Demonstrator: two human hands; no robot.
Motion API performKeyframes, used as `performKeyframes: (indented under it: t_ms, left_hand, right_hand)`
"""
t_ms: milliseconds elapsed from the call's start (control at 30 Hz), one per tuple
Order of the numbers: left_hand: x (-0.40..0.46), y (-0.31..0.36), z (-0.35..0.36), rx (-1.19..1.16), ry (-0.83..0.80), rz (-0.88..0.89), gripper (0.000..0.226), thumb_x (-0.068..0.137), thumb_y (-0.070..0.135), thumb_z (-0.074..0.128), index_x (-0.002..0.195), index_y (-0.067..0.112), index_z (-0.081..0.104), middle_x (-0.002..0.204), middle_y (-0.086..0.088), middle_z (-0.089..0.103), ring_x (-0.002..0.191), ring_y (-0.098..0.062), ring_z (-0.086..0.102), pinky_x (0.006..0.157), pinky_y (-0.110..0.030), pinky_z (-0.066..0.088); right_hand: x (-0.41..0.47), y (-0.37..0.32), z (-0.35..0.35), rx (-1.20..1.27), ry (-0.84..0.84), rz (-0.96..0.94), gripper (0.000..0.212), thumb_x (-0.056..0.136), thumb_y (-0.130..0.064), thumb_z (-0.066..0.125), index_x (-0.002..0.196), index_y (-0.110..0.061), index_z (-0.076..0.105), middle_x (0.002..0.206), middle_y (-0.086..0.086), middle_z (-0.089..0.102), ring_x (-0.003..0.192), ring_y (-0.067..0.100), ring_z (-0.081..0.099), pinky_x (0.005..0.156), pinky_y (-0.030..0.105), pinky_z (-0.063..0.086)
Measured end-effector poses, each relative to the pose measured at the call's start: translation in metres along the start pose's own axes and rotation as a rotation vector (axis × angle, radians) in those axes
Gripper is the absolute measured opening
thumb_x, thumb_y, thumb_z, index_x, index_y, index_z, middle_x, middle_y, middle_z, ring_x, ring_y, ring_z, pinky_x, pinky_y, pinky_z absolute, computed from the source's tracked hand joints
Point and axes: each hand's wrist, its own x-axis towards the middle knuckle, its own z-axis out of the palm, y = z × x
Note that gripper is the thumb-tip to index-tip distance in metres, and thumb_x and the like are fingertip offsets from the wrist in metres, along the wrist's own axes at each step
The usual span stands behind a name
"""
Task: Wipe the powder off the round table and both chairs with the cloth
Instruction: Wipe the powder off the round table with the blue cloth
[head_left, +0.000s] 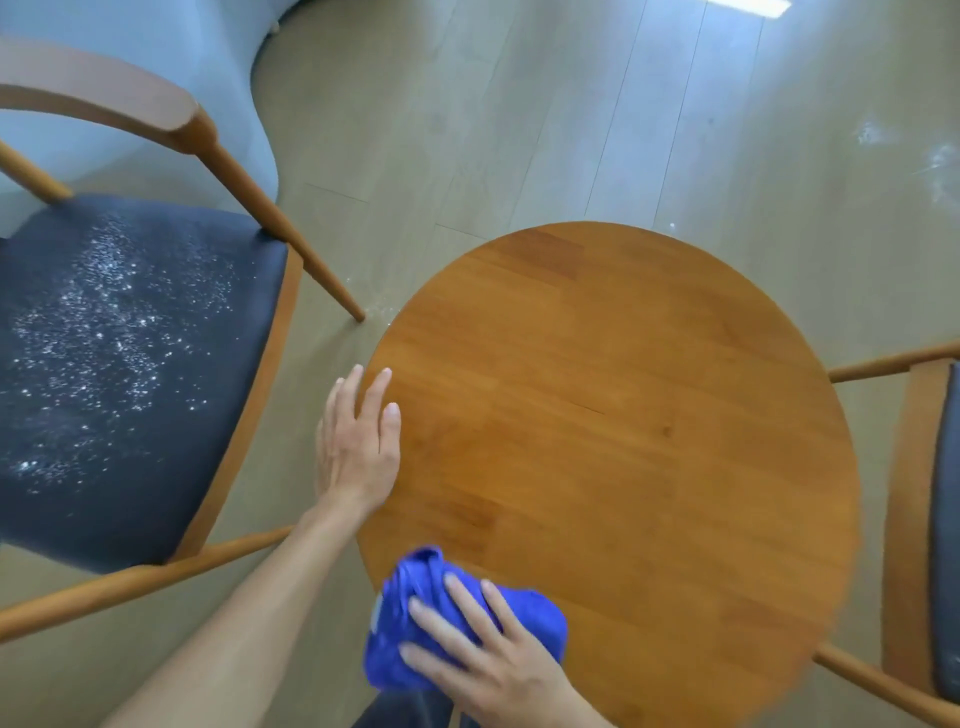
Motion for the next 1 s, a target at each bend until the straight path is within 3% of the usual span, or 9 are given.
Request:
performKeyframes:
  t_ms: [100, 200, 267, 367, 433, 500, 633, 867, 1000]
  left_hand:
    - [-0.002, -0.004, 0.007, 0.046, -0.095, 0.025, 0.044, 0.102, 0.034, 0.031, 0.145, 0.029, 0.037, 0.158, 0.001, 0.022, 0.146, -0.018, 0.013, 0.116, -0.042, 0.015]
    - [-0.001, -0.007, 0.011, -0.009, -0.11, 0.011, 0.044, 0.103, 0.032, 0.03, 0.146, 0.027, 0.036, 0.156, 0.002, 0.027, 0.145, -0.016, 0.015, 0.116, -0.039, 0.017]
    - [-0.001, -0.006, 0.013, -0.064, -0.084, -0.007, 0.045, 0.103, 0.029, 0.031, 0.147, 0.026, 0.034, 0.155, 0.002, 0.028, 0.145, -0.015, 0.016, 0.117, -0.038, 0.016]
    - [-0.002, -0.003, 0.014, -0.144, -0.055, -0.033, 0.044, 0.104, 0.028, 0.029, 0.148, 0.025, 0.033, 0.155, 0.003, 0.03, 0.145, -0.013, 0.016, 0.117, -0.035, 0.014]
    - [0.0, -0.002, 0.011, -0.18, -0.038, -0.057, 0.044, 0.104, 0.028, 0.027, 0.148, 0.024, 0.033, 0.154, 0.003, 0.031, 0.144, -0.013, 0.018, 0.116, -0.033, 0.014]
    - [0.001, -0.002, 0.006, -0.186, -0.023, -0.076, 0.044, 0.105, 0.026, 0.026, 0.148, 0.022, 0.034, 0.153, 0.0, 0.034, 0.143, -0.016, 0.022, 0.115, -0.032, 0.015]
    - [0.004, -0.001, -0.002, -0.172, -0.022, -0.062, 0.044, 0.103, 0.021, 0.029, 0.146, 0.015, 0.038, 0.15, -0.008, 0.039, 0.14, -0.023, 0.03, 0.116, -0.035, 0.018]
    - [-0.012, 0.028, 0.025, 0.116, -0.091, 0.051, 0.05, 0.098, 0.032, 0.041, 0.146, 0.017, 0.038, 0.155, -0.015, 0.024, 0.145, -0.03, 0.014, 0.117, -0.048, 0.009]
    - [-0.026, 0.053, 0.055, 0.243, -0.211, 0.208, 0.056, 0.096, 0.039, 0.045, 0.149, 0.029, 0.029, 0.16, -0.01, 0.01, 0.147, -0.024, 0.0, 0.118, -0.05, 0.0]
  right_hand:
    - [-0.079, 0.018, -0.018, -0.194, -0.139, -0.142, 0.047, 0.099, -0.046, 0.036, 0.146, -0.044, 0.03, 0.153, -0.011, 0.033, 0.136, 0.032, 0.037, 0.108, 0.049, 0.027]
    - [-0.12, 0.055, -0.026, -0.134, -0.127, -0.075, 0.043, 0.101, -0.038, 0.033, 0.144, -0.039, 0.037, 0.152, -0.002, 0.037, 0.138, 0.038, 0.029, 0.106, 0.05, 0.029]
    - [-0.112, 0.072, -0.027, -0.021, -0.065, 0.268, 0.04, 0.097, -0.032, 0.043, 0.137, -0.032, 0.049, 0.146, 0.008, 0.047, 0.136, 0.039, 0.034, 0.097, 0.051, 0.04]
    - [-0.035, 0.08, -0.021, 0.003, 0.052, 1.142, 0.043, 0.093, -0.033, 0.053, 0.134, -0.02, 0.055, 0.148, 0.018, 0.042, 0.128, 0.044, 0.044, 0.088, 0.053, 0.046]
    - [0.034, 0.071, -0.017, 0.046, 0.096, 1.447, 0.048, 0.093, -0.036, 0.054, 0.139, -0.02, 0.051, 0.152, 0.018, 0.034, 0.13, 0.046, 0.042, 0.094, 0.054, 0.043]
    - [0.092, 0.043, -0.011, 0.127, 0.147, 1.398, 0.05, 0.092, -0.038, 0.055, 0.14, -0.024, 0.049, 0.154, 0.015, 0.031, 0.134, 0.045, 0.038, 0.101, 0.055, 0.04]
    - [0.127, -0.037, 0.008, 0.27, 0.184, 0.953, 0.038, 0.095, -0.033, 0.053, 0.133, -0.033, 0.054, 0.152, 0.006, 0.039, 0.135, 0.04, 0.04, 0.099, 0.052, 0.044]
    - [-0.036, -0.038, 0.001, 0.273, 0.138, 0.623, 0.034, 0.084, -0.029, 0.065, 0.118, -0.037, 0.067, 0.14, -0.002, 0.054, 0.13, 0.032, 0.05, 0.093, 0.046, 0.05]
    - [-0.139, 0.024, -0.021, 0.135, 0.041, 0.725, 0.038, 0.085, -0.033, 0.068, 0.123, -0.03, 0.065, 0.138, 0.008, 0.054, 0.126, 0.038, 0.052, 0.091, 0.05, 0.051]
